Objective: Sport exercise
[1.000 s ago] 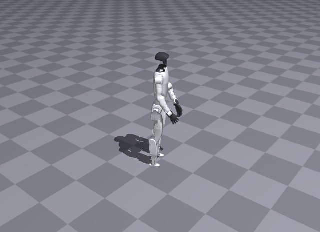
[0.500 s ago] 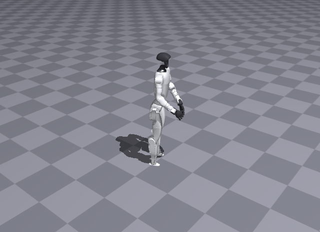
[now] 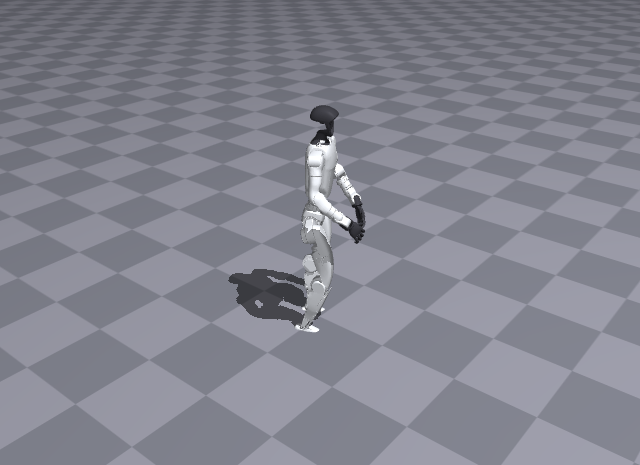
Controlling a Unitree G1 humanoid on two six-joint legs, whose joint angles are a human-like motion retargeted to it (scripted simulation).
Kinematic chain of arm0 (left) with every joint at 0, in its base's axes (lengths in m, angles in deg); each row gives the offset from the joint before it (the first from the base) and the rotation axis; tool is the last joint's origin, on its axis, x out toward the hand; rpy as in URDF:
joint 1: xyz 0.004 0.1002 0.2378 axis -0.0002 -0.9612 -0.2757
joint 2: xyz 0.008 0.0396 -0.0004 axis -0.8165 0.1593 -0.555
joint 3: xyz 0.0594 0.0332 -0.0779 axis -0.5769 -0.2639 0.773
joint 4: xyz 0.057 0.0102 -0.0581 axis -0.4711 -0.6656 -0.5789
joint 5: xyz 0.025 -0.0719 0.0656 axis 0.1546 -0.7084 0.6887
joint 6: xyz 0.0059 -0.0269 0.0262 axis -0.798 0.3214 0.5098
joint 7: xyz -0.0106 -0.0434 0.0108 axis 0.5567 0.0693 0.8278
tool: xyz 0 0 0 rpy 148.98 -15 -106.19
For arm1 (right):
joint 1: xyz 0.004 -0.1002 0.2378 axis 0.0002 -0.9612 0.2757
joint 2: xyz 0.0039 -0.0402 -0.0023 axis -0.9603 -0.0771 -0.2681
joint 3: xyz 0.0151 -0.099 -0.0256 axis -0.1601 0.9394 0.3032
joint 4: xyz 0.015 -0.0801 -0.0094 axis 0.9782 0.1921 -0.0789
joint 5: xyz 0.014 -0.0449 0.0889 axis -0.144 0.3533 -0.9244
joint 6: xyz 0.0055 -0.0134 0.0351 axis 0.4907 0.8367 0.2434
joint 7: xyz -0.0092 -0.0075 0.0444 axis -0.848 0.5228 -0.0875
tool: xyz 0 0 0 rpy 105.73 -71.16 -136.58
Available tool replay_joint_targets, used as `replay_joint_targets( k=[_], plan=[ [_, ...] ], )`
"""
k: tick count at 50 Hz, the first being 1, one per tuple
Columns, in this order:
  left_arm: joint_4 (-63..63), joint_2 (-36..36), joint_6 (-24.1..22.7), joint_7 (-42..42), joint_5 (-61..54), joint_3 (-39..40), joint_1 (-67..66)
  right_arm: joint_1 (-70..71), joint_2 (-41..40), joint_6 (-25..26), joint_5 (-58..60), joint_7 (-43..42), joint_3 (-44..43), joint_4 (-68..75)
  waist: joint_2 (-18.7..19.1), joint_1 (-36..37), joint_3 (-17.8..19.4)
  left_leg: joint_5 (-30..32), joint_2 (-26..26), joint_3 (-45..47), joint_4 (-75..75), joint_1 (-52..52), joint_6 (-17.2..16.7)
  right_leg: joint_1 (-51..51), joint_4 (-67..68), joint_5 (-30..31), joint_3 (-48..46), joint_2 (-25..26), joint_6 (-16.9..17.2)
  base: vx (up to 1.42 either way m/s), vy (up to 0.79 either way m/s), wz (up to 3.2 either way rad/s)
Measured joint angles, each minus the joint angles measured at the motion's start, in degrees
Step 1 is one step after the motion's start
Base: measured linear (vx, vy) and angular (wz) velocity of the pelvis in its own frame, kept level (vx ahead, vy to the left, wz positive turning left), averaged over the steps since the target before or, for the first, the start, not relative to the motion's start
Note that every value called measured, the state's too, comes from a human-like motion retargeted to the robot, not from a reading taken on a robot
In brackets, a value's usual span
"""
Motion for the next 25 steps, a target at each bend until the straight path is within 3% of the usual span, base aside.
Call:
replay_joint_targets(
  k=[7,13,18,20,25],
  plan=[
    [-1.36,-4.61,0.3,-0.26,-1.28,7.49,-9.85,-7.91,2.32,0.22,1.87,-0.61,-7.83,7.38,-0.85,1.9,2.98,-1.08,-0.19,-0.28,0.25,3.18,0.48,3.23,0.43,-1.43,-0.9,-0.37,0.06,0.04,-0.01,0.01],
    [6.91,-15.96,-0.94,3.19,-2.68,16.63,-20.39,-16.67,12.63,-0.93,3.24,0.92,-18.71,4.73,0.0,3.92,6.27,-4.4,1.12,-1.03,2.14,4.75,0.88,8.22,-5.15,-1.11,-1.7,1.72,-0.2,0.1,-0.01,-0.04],
    [24.55,-30.39,-4.18,7.65,-2.59,24.64,-33.54,-29.37,25.0,-4.07,2.99,5.01,-29.73,-9.94,0.57,4.76,8.73,-6.06,1.35,-0.97,3.56,6.04,1.03,10.94,-7.01,-1.22,-1.78,2.15,0.53,0.05,0.0,-0.05],
    [41.15,-39.14,-3.13,12.15,-5.15,32.68,-45.83,-43.38,30.74,-3.14,0.02,10.98,-41.0,-26.04,1.99,5.49,8.74,-6.46,2.67,-1.24,1.99,8.52,0.81,16.04,-14.36,1.42,-2.26,4.21,0.82,0.08,0.0,-0.08],
    [58.01,-58.22,-6.45,13.52,-9.3,39.32,-49.91,-50.62,46.82,-4.12,-5.55,17.79,-50.02,-42.05,2.31,4.95,10.27,-5.64,2.53,-0.91,1.01,10.61,0.22,17.27,-13.4,1.5,-3.07,3.63,2.32,0.0,0.0,0.0]
  ],
)
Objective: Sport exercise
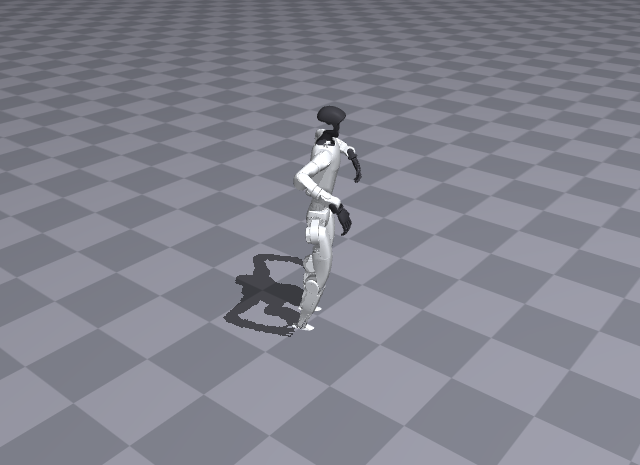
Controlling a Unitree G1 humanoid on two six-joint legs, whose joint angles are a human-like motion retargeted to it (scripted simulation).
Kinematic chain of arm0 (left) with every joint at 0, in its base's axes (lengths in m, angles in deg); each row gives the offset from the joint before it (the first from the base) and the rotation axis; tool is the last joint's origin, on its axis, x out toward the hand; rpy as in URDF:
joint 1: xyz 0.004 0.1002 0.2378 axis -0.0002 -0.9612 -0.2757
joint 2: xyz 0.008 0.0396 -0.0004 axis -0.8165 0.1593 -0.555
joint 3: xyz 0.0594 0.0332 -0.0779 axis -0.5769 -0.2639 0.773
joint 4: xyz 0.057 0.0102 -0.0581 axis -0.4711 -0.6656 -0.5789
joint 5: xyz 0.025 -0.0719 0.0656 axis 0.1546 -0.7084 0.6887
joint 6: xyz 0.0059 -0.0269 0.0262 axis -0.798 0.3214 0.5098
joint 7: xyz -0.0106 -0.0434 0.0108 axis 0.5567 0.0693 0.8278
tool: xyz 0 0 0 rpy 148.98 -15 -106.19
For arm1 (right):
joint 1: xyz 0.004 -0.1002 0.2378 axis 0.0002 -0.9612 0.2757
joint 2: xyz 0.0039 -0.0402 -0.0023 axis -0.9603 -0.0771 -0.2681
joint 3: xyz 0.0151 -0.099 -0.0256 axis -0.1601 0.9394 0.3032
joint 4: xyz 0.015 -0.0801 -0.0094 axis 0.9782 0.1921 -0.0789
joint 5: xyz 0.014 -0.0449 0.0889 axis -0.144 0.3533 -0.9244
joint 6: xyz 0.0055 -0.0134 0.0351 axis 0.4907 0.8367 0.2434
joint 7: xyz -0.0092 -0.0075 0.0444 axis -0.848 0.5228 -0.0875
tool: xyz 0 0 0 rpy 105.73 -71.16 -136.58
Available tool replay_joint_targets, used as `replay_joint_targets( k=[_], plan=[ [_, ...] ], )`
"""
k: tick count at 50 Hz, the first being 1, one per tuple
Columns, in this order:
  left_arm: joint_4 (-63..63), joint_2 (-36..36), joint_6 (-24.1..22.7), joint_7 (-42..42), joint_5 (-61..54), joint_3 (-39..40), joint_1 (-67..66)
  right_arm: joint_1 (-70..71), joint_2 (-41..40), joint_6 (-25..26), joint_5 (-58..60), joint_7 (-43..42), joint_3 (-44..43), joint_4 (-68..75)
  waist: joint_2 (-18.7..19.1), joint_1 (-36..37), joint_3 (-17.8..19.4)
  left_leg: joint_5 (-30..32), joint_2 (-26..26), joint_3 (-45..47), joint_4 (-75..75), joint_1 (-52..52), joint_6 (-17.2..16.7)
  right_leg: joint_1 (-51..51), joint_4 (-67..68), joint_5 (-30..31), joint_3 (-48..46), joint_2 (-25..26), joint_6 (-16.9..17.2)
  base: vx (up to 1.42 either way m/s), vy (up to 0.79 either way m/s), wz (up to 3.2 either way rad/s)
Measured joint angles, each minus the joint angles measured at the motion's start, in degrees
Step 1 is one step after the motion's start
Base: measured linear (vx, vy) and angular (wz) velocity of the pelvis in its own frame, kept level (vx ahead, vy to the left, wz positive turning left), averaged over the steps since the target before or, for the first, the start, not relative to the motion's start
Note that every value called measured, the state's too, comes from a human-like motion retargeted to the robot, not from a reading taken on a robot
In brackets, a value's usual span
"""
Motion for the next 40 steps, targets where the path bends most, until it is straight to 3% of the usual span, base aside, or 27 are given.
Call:
replay_joint_targets(
  k=[8,13,15,17,18,19,20,26,28,31,32,33,34,35,40],
  plan=[
    [18.88,-41.26,0.55,-7.5,-9.16,5.28,4.04,-3.82,32.11,8.54,-14.24,6.88,-7.32,-14.0,-0.72,-3.09,2.23,-0.25,-0.09,-0.48,1.25,2.57,-0.13,3.25,-0.04,-0.09,-1.66,-0.39,-0.95,-0.07,-0.04,-0.06],
    [24.03,-53.43,-0.06,-14.47,-8.58,21.11,-2.05,-2.11,36.24,11.01,-18.13,6.87,-8.8,-18.18,-0.73,-4.77,7.29,-2.0,-0.47,-0.81,4.93,2.52,0.32,4.96,-0.01,-0.57,-2.0,-0.83,-1.49,-0.04,-0.01,-0.03],
    [24.95,-55.37,-0.37,-17.21,-7.76,31.61,-8.02,-1.11,32.99,10.75,-18.16,6.17,-9.01,-20.67,-0.64,-4.59,9.3,-2.81,-0.54,-0.86,6.26,2.31,0.49,5.45,-0.15,-0.63,-2.0,-0.91,-1.41,0.01,0.03,0.0],
    [22.07,-57.49,-0.19,-18.62,-4.54,60.0,-29.7,8.97,26.32,10.75,-14.82,5.8,-0.35,-21.61,1.13,-2.99,10.87,-4.14,-0.09,-1.01,7.45,1.51,0.81,7.15,-4.43,1.19,-1.82,0.21,-1.42,0.03,0.07,0.0],
    [22.76,-57.49,-0.59,-19.64,-4.85,62.51,-29.7,11.41,22.47,10.07,-14.17,5.37,1.41,-22.93,0.5,-2.82,12.04,-4.19,0.1,-0.86,7.94,1.41,0.8,7.22,-4.36,1.52,-1.76,0.24,-1.3,0.01,0.06,-0.02],
    [22.07,-57.49,-0.67,-20.09,-4.0,63.8,-29.7,26.05,14.29,9.84,-10.84,5.36,15.02,-20.67,-2.31,-3.42,12.7,-4.34,0.26,-0.8,7.77,1.4,0.86,7.89,-6.14,2.44,-1.51,0.62,-1.3,0.0,0.0,0.0],
    [20.7,-57.49,-0.58,-20.26,-2.56,64.48,-29.7,46.77,3.94,9.83,-6.17,5.57,34.56,-16.62,-6.2,-4.42,13.12,-4.55,0.4,-0.78,7.27,1.44,0.95,8.85,-8.86,3.64,-1.16,1.19,-1.35,0.0,0.0,0.0],
    [8.11,-56.6,0.34,-22.58,-5.57,69.08,-29.7,58.87,-36.94,7.87,3.64,-2.18,40.71,-1.79,-20.82,-5.46,17.93,-4.39,0.73,0.14,7.69,1.3,0.71,9.25,-10.31,5.34,0.17,1.36,-1.76,0.0,0.0,-0.03],
    [3.63,-53.55,0.48,-21.69,-6.12,68.64,-29.7,60.29,-48.53,7.26,6.82,-5.0,40.18,3.72,-25.42,-4.98,19.27,-4.54,0.76,0.46,7.65,1.45,0.58,9.42,-10.83,5.43,0.74,1.48,-2.21,0.0,0.0,-0.24],
    [-0.19,-45.2,0.35,-19.71,-7.96,65.22,-29.7,60.33,-59.54,6.5,10.64,-8.64,39.96,11.6,-26.73,-4.23,19.85,-5.09,3.29,0.96,8.11,1.93,0.07,9.75,-11.36,5.93,1.43,3.98,-3.2,0.02,0.0,-0.33],
    [-0.16,-38.92,-0.19,-18.65,-7.31,60.1,-28.74,59.33,-63.91,5.67,12.17,-10.33,41.71,15.77,-26.85,-5.13,17.72,-5.92,4.92,1.22,8.18,2.69,-0.2,10.36,-11.94,6.04,1.91,5.75,-3.7,0.14,-0.02,-0.52],
    [1.89,-27.24,-1.46,-17.44,-4.23,48.64,-25.83,56.24,-69.33,3.97,14.14,-12.62,46.76,22.21,-26.78,-8.26,11.87,-7.2,6.94,1.75,8.17,4.31,-0.5,11.8,-13.01,6.3,2.68,7.98,-4.32,0.07,0.04,-0.33],
    [-3.67,0.63,-0.69,-17.77,6.97,16.77,-1.55,50.92,-60.87,3.03,16.29,-16.07,49.76,27.35,-17.75,-9.05,9.87,-7.88,4.64,1.84,11.35,6.18,0.24,15.23,-12.08,5.78,2.3,5.23,-3.6,-0.06,0.13,-0.04],
    [-13.03,36.61,1.08,-18.88,22.22,-25.29,33.42,44.47,-45.46,2.48,18.54,-20.09,51.73,31.83,-4.24,-8.67,9.79,-8.26,0.18,1.7,16.11,8.19,1.52,19.66,-10.16,4.87,1.36,-0.02,-2.21,-0.05,0.15,0.07],
    [-36.64,44.82,3.03,-22.68,23.04,-28.51,39.25,43.02,-42.03,-0.13,15.05,-21.5,43.01,32.15,-1.73,-4.41,8.14,-8.07,0.21,2.27,12.67,6.27,1.88,16.09,-11.56,4.06,2.8,0.96,-2.7,0.07,0.02,-0.27]
  ],
)
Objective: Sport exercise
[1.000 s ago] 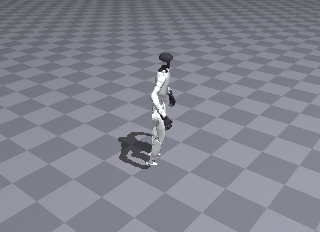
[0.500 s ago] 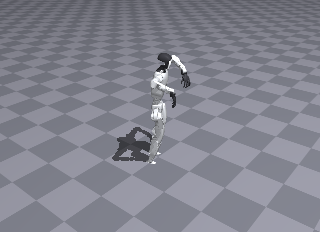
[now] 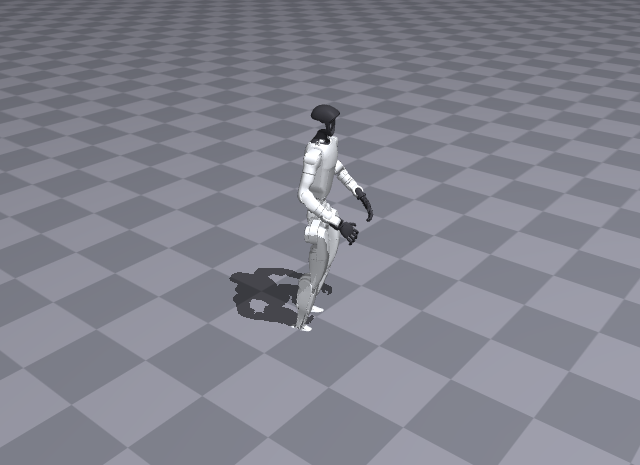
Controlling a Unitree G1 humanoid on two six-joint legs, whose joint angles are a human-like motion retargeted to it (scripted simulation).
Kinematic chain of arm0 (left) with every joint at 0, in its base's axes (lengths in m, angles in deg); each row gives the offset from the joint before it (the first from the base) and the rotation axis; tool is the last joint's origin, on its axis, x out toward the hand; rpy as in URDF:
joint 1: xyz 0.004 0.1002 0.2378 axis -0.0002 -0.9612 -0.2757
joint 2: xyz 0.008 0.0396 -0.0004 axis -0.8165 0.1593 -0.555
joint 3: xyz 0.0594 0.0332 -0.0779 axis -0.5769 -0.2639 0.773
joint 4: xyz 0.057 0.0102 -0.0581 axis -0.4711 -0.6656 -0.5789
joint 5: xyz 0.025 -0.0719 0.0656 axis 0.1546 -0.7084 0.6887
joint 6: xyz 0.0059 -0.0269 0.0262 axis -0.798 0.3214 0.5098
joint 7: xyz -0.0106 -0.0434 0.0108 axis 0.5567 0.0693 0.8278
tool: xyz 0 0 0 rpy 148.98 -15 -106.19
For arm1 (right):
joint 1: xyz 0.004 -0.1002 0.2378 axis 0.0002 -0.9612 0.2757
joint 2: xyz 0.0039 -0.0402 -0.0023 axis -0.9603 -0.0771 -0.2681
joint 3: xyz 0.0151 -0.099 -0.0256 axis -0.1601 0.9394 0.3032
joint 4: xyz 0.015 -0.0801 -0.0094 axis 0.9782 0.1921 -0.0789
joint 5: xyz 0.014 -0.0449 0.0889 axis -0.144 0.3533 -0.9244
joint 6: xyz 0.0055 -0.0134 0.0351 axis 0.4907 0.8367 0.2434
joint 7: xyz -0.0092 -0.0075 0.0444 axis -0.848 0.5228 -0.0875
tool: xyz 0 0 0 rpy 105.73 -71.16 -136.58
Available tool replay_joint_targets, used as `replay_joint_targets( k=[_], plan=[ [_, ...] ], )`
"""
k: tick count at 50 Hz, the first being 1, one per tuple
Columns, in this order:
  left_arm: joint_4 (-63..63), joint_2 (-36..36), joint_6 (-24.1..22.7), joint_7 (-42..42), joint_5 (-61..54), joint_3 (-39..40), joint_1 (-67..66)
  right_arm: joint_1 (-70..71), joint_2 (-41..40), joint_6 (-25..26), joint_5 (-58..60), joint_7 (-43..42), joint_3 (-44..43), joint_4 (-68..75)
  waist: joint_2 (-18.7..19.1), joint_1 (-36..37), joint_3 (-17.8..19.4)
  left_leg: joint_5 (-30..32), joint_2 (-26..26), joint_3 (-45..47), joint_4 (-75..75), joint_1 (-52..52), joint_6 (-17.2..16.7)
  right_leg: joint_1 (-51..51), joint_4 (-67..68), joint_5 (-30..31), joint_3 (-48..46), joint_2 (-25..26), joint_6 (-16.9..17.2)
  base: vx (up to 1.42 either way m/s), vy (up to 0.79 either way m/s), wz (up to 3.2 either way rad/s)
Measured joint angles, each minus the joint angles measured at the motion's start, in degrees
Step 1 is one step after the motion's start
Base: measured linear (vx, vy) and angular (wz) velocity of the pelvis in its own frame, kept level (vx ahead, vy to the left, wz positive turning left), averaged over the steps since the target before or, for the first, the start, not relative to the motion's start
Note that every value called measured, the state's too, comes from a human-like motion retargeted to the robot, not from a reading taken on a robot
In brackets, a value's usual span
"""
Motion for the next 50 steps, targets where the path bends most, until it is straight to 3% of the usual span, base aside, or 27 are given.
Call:
replay_joint_targets(
  k=[7,19,35,43,50],
  plan=[
    [-8.08,2.64,-1.17,-1.04,-0.91,1.06,-4.03,-2.11,-0.25,-1.79,-2.51,-3.73,-3.01,0.13,0.57,1.71,-1.57,0.7,-0.35,0.5,-0.47,-0.43,0.54,-1.54,1.11,-0.73,0.45,-0.35,0.17,0.01,0.0,-0.12],
    [-3.5,2.48,-3.75,-1.1,-2.67,-2.67,-2.24,-0.05,-0.96,-2.61,-5.36,-6.11,-1.45,3.56,0.55,2.57,-2.21,-0.09,-0.52,0.85,1.34,-0.9,1.16,-1.15,0.57,-0.85,0.31,-0.57,0.92,0.0,0.0,0.0],
    [-2.57,2.79,-3.97,-1.42,-4.28,-3.86,-3.29,0.94,-1.9,-3.76,-7.11,-5.46,0.5,4.94,0.07,2.86,-0.62,-2.27,-0.09,1.9,5.55,-1.26,1.93,0.16,-0.56,-0.68,1.22,-0.21,1.39,0.0,0.0,-0.09],
    [-5.05,2.47,-4.08,-3.5,-3.51,-1.63,-5.75,-2.71,-1.22,-4.61,-7.22,-8.58,-1.77,5.24,-0.19,3.26,0.85,-3.36,0.14,2.24,8.1,-1.09,2.54,0.41,0.8,-1.81,1.83,-0.05,1.36,0.01,-0.02,-0.2],
    [0.13,0.19,-5.72,-5.62,-3.23,0.6,-8.73,-5.3,-0.59,-5.45,-7.07,-12.97,-5.14,2.88,-0.37,4.87,2.26,-4.09,0.22,2.4,10.45,-0.81,3.33,0.71,2.08,-2.97,2.32,0.0,1.73,0.0,-0.03,-0.24]
  ],
)
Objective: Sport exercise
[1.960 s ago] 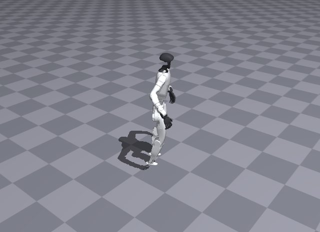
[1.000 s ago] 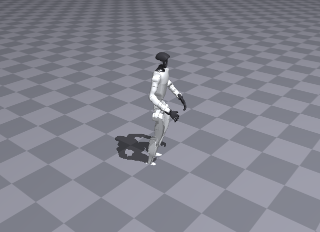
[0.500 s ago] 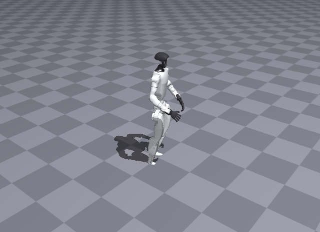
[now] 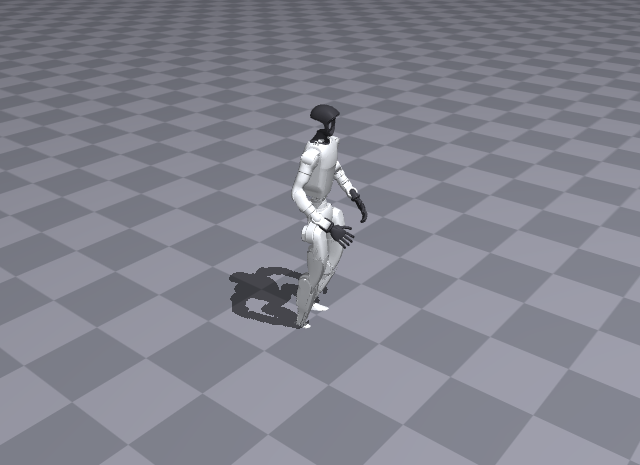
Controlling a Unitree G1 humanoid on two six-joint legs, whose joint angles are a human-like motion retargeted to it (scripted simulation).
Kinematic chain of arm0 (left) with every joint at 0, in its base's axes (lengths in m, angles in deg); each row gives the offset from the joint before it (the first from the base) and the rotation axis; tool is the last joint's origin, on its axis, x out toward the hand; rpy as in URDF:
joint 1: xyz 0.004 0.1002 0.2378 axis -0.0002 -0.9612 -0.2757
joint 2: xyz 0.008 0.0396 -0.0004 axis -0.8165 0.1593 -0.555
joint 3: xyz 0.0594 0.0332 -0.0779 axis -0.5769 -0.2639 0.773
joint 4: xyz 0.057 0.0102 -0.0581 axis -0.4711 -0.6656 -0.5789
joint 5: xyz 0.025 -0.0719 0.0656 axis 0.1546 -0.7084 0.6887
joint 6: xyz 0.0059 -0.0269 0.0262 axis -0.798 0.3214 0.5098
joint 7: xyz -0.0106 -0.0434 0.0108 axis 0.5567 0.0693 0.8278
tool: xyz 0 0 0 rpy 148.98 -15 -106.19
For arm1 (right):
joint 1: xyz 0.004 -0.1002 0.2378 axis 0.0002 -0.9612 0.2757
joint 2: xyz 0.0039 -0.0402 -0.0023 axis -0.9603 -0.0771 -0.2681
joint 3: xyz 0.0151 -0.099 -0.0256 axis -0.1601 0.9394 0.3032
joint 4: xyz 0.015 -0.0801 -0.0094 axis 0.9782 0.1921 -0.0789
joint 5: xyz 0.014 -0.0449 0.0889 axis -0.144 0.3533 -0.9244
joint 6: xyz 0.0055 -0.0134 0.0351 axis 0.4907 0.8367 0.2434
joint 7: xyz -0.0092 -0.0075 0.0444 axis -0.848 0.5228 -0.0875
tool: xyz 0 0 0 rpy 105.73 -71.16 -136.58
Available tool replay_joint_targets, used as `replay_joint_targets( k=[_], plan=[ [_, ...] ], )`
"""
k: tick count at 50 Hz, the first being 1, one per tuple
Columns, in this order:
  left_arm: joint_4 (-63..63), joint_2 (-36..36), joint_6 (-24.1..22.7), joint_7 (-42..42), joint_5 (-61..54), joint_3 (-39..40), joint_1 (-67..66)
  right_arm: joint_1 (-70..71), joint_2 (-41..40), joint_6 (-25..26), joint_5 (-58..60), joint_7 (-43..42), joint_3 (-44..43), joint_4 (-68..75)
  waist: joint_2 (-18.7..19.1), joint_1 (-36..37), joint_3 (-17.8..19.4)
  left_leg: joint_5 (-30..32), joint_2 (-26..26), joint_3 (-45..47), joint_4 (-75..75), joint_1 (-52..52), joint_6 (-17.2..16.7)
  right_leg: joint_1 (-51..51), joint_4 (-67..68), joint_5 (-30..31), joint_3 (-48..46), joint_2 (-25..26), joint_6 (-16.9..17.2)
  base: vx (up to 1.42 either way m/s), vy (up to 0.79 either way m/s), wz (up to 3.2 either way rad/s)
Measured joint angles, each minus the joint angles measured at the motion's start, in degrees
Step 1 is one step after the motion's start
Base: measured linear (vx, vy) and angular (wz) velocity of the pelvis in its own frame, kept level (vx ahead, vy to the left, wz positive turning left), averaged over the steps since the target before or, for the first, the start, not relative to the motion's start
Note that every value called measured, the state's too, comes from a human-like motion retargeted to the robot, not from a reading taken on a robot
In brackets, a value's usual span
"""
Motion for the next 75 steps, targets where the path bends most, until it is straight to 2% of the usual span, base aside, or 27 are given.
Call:
replay_joint_targets(
  k=[9,15,23,31,45,60,70,75],
  plan=[
    [13.61,-2.83,-2.03,-1.66,-0.5,1.32,-2.8,-0.41,1.73,0.16,2.52,-3.66,-2.22,-2.46,0.19,2.73,1.07,-0.56,0.13,0.54,2.78,0.06,0.93,0.69,-0.1,-0.19,0.78,0.09,0.96,-0.01,-0.03,-0.28],
    [16.45,-2.28,-1.23,-0.02,-2.46,0.2,-1.84,2.33,1.64,1.25,3.74,-2.61,-0.82,-0.51,0.66,3.11,1.47,-0.78,0.47,1.52,4.51,-0.35,1.31,0.72,-0.6,0.43,1.75,0.31,1.6,-0.02,-0.02,-0.31],
    [12.63,-0.69,0.31,3.02,-4.96,-2.3,0.54,6.61,0.9,2.86,3.87,0.59,1.79,5.4,1.57,1.23,2.23,-1.48,1.33,2.87,7.81,-1.78,1.63,-0.75,0.91,0.5,3.73,1.08,2.28,-0.02,-0.01,-0.34],
    [3.59,1.45,1.85,4.73,-4.33,-4.66,3.13,7.46,-0.25,3.04,3.01,1.37,3.0,12.6,2.28,-2.36,2.5,-2.75,2.56,4.25,11.16,-3.39,1.62,-3.31,4.4,-0.4,6.02,2.45,2.66,-0.01,0.0,-0.37],
    [-9.43,3.97,2.93,6.23,-1.85,-6.75,4.86,4.53,-1.55,1.6,-1.2,0.95,0.61,12.79,2.0,-8.38,2.28,-3.1,3.91,7.73,11.64,-2.39,1.51,-5.16,7.34,-0.86,10.18,4.15,3.09,0.01,0.0,-0.36],
    [-2.01,2.32,-0.42,5.3,-1.44,-10.78,9.95,5.41,-1.67,1.19,-2.11,-0.71,0.79,13.26,1.18,-8.85,2.54,-0.82,2.76,10.31,6.0,1.55,1.8,-3.19,3.92,1.32,11.93,3.51,4.69,0.0,0.0,-0.18],
    [0.26,2.19,-0.15,7.73,-2.8,-11.63,11.08,7.31,-1.83,1.81,-2.05,2.3,3.3,16.09,-0.15,-7.35,3.34,1.1,1.6,11.28,2.57,3.63,2.09,-1.85,1.35,3.1,11.71,2.56,6.11,0.0,0.0,0.0],
    [-2.45,3.19,1.19,8.95,-2.79,-11.2,10.83,8.51,-1.54,2.04,-2.1,3.95,3.94,16.87,-0.69,-7.06,3.97,2.05,1.03,11.71,1.18,4.15,2.25,-1.98,1.09,3.59,11.49,2.12,6.81,0.0,0.0,0.0]
  ],
)
